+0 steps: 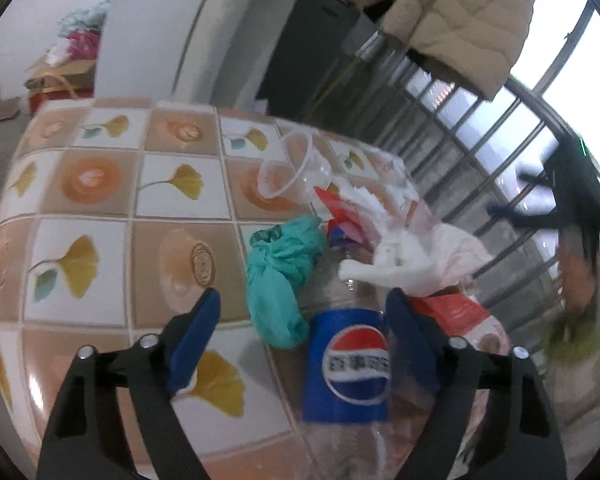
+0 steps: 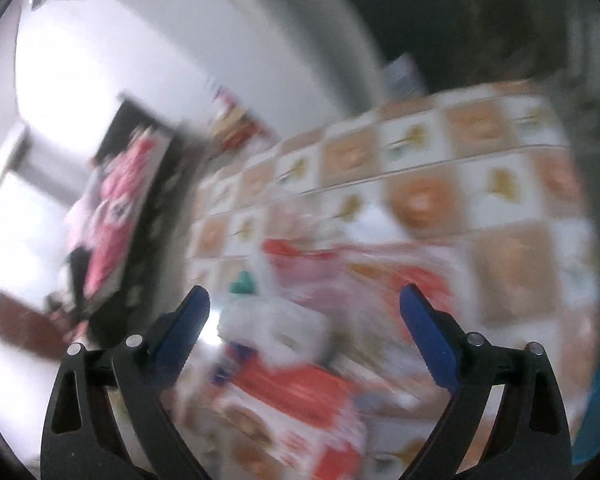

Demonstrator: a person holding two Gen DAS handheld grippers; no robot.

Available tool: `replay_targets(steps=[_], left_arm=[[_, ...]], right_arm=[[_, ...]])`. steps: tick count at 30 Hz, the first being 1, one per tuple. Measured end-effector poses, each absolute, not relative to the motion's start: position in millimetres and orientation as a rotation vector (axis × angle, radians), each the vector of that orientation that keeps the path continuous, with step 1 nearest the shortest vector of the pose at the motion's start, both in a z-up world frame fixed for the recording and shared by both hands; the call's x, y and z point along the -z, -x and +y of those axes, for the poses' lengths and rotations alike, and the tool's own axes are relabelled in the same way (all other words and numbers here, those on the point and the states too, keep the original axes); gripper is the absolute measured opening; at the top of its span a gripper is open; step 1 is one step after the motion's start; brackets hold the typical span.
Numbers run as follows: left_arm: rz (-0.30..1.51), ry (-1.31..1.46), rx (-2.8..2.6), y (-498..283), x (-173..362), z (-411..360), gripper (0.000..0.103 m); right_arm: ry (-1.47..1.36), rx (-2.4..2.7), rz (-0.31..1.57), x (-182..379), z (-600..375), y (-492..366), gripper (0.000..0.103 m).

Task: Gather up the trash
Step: 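Grasp the teal plastic bag with the left tool while the right tool grasps the clear cup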

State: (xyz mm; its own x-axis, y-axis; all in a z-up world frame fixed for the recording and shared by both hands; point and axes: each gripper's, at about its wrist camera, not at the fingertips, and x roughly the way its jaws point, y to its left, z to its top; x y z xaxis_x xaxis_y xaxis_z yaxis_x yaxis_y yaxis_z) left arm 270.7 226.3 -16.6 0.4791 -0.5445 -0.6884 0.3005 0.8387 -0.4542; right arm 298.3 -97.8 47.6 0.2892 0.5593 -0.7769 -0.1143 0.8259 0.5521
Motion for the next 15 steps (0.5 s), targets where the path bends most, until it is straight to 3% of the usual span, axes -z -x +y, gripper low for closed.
replay_targets(steps=[8, 14, 15], left_arm=[[1.072, 0.282, 0.552, -311.8, 56.5, 215.6, 0.065], [1.108, 0.322, 0.545, -324.3, 74.4, 220.2, 0.047], [1.112, 0.338, 0.546, -326.0, 76.6, 221.6, 0.044]], right_arm=[[-0.218, -0.479, 1.399, -4.0, 5.0, -412.6, 0.080], [-0.091, -0.383, 1.522, 50.6, 39.0, -456.4, 0.061], [-0.090, -0.374, 1.560, 61.4, 40.8, -460.1, 0.052]])
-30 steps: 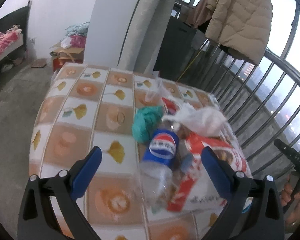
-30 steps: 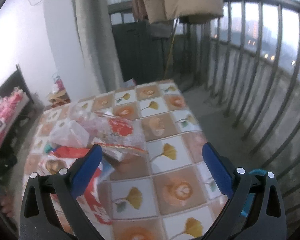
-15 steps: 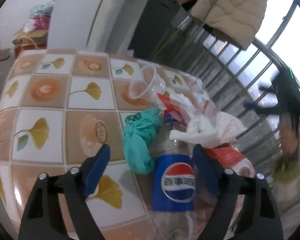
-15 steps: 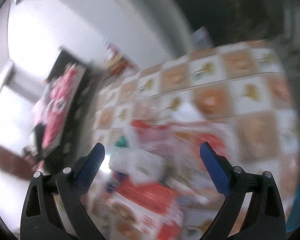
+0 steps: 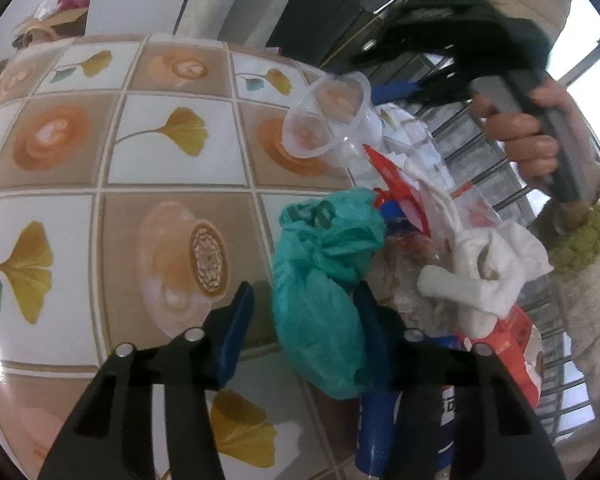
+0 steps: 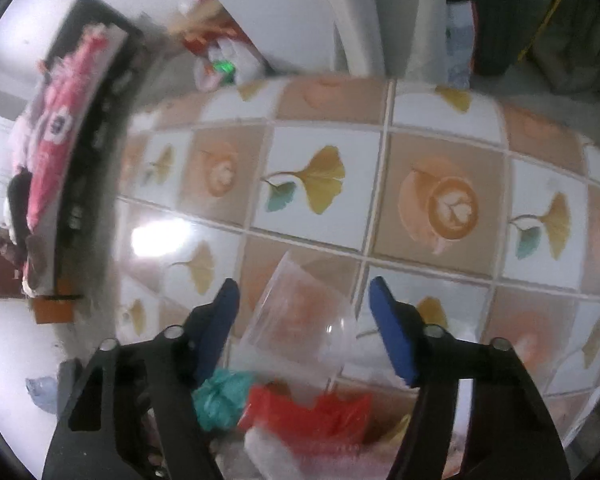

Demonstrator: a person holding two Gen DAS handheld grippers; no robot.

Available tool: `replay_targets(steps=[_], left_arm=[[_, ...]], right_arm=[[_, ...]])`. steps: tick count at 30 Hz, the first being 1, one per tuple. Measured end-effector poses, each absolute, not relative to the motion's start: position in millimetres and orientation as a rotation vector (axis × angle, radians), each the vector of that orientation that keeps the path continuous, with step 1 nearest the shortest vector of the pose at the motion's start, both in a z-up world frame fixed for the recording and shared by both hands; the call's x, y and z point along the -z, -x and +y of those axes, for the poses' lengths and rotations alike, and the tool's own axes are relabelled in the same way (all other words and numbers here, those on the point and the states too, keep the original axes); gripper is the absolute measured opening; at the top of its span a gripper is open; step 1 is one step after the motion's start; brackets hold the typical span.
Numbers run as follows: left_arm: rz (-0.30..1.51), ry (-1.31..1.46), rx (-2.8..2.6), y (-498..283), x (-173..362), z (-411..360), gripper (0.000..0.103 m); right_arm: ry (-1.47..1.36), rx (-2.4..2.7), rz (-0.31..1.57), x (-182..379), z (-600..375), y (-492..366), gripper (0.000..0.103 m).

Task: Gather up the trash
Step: 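Grasp the teal plastic bag with the left tool while the right tool grasps the clear cup, then carry the teal bag and clear cup to the blue wastebasket and release both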

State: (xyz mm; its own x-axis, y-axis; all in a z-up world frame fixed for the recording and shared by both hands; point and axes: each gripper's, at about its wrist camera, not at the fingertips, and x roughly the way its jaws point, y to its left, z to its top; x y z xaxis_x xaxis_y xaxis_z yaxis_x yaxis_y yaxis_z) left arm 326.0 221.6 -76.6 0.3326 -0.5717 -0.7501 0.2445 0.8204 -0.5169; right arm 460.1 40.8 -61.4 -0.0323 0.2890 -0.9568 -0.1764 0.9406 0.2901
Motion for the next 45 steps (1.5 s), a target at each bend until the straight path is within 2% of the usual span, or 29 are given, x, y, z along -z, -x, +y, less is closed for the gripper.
replay_targets(steps=[1, 2, 3, 6, 14, 20, 24, 28, 31, 36, 45], left_arm=[[1.114, 0.348, 0.545, -325.1, 77.5, 223.1, 0.037], [1.114, 0.354, 0.540, -326.5, 79.3, 223.9, 0.037], [1.107, 0.367, 0.536, -327.3, 80.5, 226.0, 0.036], [1.090, 0.390, 0.525, -324.3, 77.4, 230.9, 0.033], [0.977, 0.450, 0.452, -319.2, 45.2, 253.5, 0.032], [0.901, 0.470, 0.393, -306.1, 17.2, 262.7, 0.031], [0.850, 0.478, 0.393, -278.1, -16.1, 260.2, 0.031], [0.784, 0.436, 0.451, -243.1, -56.4, 239.7, 0.031], [0.771, 0.393, 0.527, -215.5, -83.7, 201.1, 0.031], [0.815, 0.348, 0.706, -189.1, -99.2, 108.7, 0.031], [1.048, 0.176, 1.038, -142.1, -61.8, -116.3, 0.031]], right_arm=[[-0.097, -0.372, 1.580, 70.8, 40.1, -463.3, 0.047], [-0.110, -0.368, 1.601, 74.3, 37.1, -463.7, 0.037], [-0.119, -0.362, 1.613, 77.1, 33.7, -463.2, 0.022], [-0.142, -0.368, 1.613, 74.9, 27.6, -461.2, 0.010], [-0.224, -0.367, 1.457, 40.2, 11.4, -460.8, 0.009], [-0.353, -0.392, 1.322, -17.8, -20.2, -442.2, 0.009], [-0.390, -0.433, 1.218, -69.3, -46.7, -406.9, 0.009], [-0.401, -0.448, 1.086, -119.0, -93.2, -336.7, 0.009], [-0.427, -0.429, 1.028, -131.3, -131.4, -283.5, 0.009], [-0.526, -0.293, 0.945, -125.5, -219.1, -185.2, 0.009], [-0.803, 0.235, 0.845, -39.2, -400.5, -6.3, 0.009]])
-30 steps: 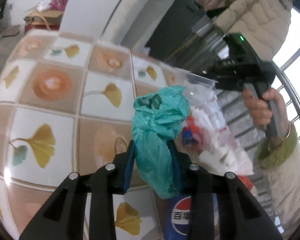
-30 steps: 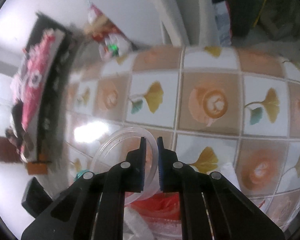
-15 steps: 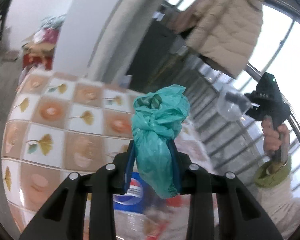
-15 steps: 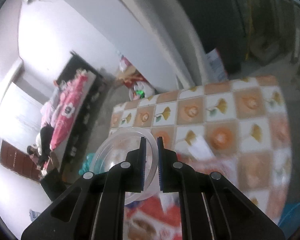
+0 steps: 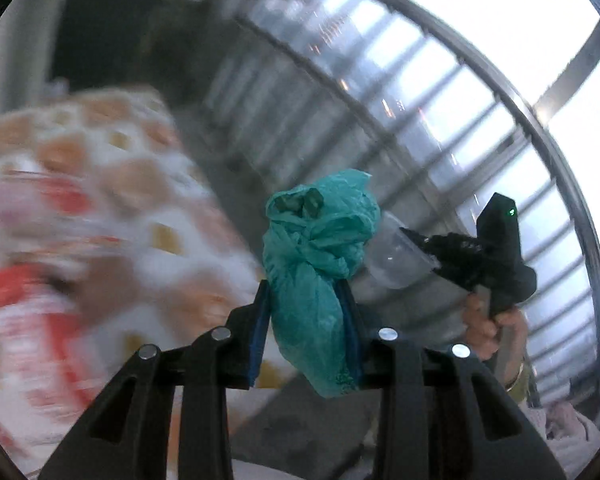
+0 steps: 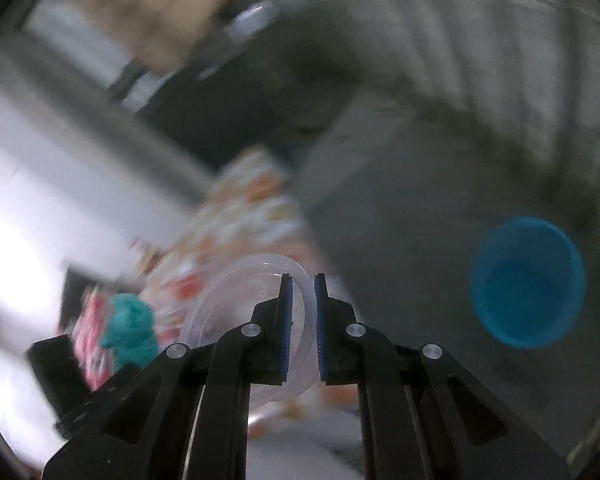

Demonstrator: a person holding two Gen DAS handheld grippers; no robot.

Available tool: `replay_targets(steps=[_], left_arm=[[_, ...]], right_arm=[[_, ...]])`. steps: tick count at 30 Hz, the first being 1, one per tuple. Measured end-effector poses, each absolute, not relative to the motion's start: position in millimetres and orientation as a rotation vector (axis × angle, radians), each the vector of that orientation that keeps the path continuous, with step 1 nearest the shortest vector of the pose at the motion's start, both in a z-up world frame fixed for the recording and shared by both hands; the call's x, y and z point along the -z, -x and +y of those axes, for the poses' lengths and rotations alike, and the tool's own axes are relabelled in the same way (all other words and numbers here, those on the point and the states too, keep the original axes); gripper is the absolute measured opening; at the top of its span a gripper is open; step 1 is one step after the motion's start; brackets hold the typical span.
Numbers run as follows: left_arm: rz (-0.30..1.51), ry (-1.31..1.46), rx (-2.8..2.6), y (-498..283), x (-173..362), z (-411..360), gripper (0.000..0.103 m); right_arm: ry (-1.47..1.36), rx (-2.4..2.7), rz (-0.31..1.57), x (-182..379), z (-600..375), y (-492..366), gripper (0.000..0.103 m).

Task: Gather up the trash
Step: 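Carry the teal bag and clear cup to the blue wastebasket and release both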

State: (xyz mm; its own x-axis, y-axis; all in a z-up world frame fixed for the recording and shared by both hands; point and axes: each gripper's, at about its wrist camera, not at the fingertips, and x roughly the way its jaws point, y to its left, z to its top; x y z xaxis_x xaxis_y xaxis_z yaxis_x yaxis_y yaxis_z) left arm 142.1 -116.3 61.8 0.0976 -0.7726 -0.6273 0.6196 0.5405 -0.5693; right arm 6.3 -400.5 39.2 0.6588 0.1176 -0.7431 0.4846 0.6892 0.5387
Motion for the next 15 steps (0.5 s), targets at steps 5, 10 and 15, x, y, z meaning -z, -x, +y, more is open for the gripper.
replay_targets(steps=[5, 10, 15], left_arm=[[1.174, -0.007, 1.081, -119.0, -20.9, -238.9, 0.032], [1.310, -0.137, 1.125, -102.3, 28.5, -339.4, 0.032], [1.350, -0.237, 1.090, -102.3, 65.8, -410.9, 0.032]], right_arm=[[-0.939, 0.458, 0.811, 19.9, -456.7, 57.2, 0.009], [-1.080, 0.594, 0.782, 71.5, -502.4, 89.2, 0.009], [-1.168, 0.676, 0.737, 99.6, -550.1, 98.9, 0.011]])
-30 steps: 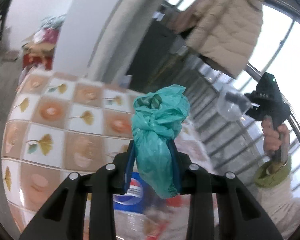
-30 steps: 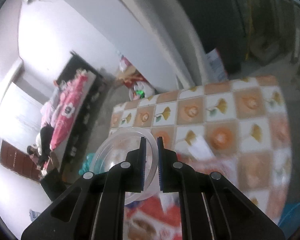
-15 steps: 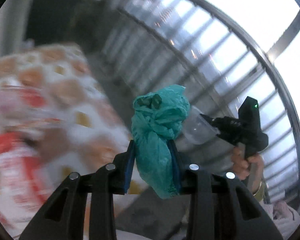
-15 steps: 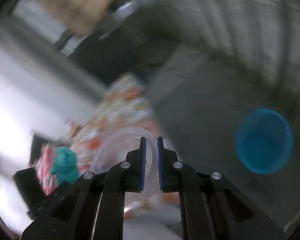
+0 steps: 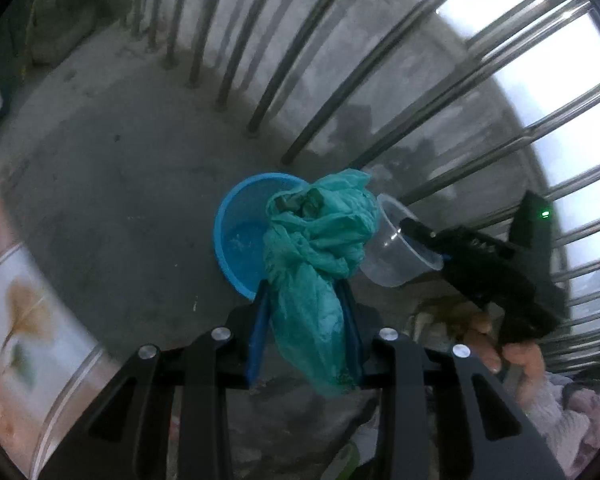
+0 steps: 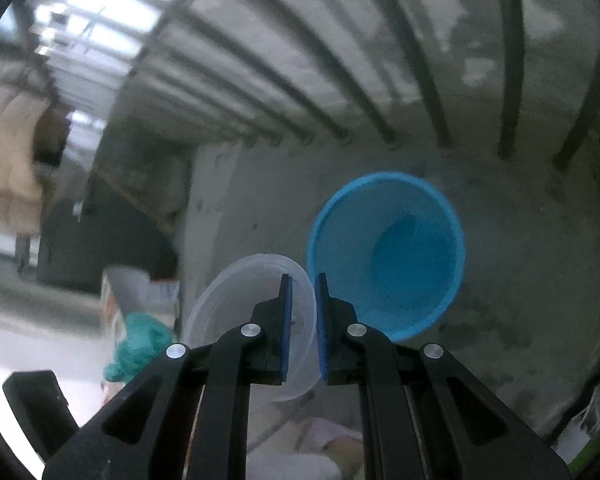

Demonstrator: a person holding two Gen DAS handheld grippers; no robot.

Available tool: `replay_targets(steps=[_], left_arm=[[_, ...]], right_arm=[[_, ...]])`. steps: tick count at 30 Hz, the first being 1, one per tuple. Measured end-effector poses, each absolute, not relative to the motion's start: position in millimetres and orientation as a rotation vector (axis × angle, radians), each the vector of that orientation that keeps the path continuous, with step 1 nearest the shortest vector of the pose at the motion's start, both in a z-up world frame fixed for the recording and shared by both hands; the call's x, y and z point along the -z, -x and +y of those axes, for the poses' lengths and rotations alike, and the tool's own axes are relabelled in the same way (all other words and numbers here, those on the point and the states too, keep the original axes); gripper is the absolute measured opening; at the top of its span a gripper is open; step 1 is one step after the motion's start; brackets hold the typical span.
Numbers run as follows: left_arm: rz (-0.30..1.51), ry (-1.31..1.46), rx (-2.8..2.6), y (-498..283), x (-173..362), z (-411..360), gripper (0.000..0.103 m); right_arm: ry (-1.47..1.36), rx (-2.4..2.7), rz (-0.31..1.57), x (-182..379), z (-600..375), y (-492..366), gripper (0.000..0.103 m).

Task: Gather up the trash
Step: 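Carry the teal bag and clear cup to the blue wastebasket and release both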

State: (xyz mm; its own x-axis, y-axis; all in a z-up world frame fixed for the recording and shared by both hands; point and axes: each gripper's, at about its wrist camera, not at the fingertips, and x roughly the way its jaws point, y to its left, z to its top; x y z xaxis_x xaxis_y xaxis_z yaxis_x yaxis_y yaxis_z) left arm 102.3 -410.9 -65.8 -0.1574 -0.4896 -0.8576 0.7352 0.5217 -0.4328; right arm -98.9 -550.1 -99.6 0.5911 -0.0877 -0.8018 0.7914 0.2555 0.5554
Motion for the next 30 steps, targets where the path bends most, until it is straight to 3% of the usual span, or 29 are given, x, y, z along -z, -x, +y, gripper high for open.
replay_targets(steps=[3, 4, 5, 6, 10, 16, 19, 24, 30], left_arm=[[1.356, -0.270, 1.095, -102.1, 87.5, -447.5, 0.036], [1.352, -0.303, 1.090, -101.2, 95.8, -459.4, 0.051], [1.337, -0.359, 1.059, -100.6, 103.7, -469.2, 0.070], [1.321, -0.389, 1.032, -102.9, 108.3, -471.5, 0.074], [1.291, -0.384, 1.007, -105.0, 109.1, -472.3, 0.075], [1.238, -0.305, 1.042, -110.4, 85.4, -450.9, 0.076], [1.217, -0.274, 1.066, -108.7, 66.8, -431.6, 0.076], [1.160, -0.192, 1.150, -106.2, 36.9, -389.7, 0.079], [1.069, -0.163, 1.175, -96.2, -2.0, -307.5, 0.093]], right_arm=[[-1.221, 0.717, 0.695, 115.8, -576.2, 103.1, 0.019], [-1.227, 0.735, 0.687, 124.0, -583.4, 99.6, 0.026], [-1.238, 0.750, 0.691, 131.0, -588.4, 101.7, 0.050], [-1.251, 0.776, 0.709, 143.6, -594.8, 98.2, 0.060], [-1.213, 0.835, 0.793, 167.3, -604.7, 102.5, 0.060], [-1.065, 0.830, 0.828, 154.2, -585.8, 95.9, 0.063], [-0.964, 0.836, 0.844, 141.0, -571.5, 93.3, 0.071], [-0.776, 0.869, 0.852, 110.7, -540.9, 76.1, 0.093], [-0.474, 0.921, 0.879, 69.5, -481.9, 46.9, 0.095]])
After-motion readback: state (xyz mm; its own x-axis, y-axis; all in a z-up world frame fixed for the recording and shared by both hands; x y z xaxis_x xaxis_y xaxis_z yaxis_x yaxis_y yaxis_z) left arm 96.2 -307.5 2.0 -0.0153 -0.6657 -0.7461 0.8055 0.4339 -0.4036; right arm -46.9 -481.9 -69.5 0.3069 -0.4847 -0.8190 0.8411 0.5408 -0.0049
